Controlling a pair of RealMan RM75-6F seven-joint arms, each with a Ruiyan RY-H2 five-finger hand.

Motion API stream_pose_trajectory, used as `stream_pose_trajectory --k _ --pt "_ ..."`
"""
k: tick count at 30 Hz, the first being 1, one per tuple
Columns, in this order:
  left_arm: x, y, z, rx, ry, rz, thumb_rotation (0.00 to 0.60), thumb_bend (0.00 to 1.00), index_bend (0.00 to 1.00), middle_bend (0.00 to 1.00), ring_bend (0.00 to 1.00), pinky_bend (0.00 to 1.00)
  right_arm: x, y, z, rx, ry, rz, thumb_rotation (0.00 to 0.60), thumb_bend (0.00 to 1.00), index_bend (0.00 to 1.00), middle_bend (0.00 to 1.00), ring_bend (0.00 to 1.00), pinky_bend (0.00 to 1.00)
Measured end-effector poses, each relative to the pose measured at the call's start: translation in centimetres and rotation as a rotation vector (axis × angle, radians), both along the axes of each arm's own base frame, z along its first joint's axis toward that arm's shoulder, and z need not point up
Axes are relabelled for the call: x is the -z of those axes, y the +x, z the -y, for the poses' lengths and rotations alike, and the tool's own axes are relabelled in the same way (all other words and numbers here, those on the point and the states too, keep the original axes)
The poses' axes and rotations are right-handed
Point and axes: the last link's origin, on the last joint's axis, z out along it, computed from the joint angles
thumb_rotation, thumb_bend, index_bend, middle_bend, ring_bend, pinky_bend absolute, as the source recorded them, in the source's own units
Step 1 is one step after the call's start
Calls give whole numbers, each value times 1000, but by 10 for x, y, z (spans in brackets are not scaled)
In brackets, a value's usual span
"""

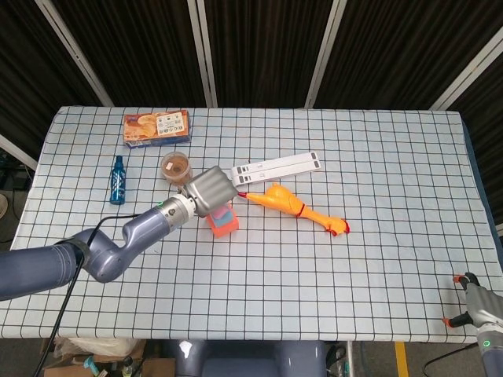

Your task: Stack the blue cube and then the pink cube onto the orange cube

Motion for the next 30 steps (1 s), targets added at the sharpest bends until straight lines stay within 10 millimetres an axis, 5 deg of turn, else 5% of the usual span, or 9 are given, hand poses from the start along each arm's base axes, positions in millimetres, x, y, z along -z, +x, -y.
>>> stream_pose_trajectory --k 30 --pt "0 9 -15 -44 -79 0 600 338 735 761 766 926 -5 -16 0 87 -5 -50 600 122 210 80 241 263"
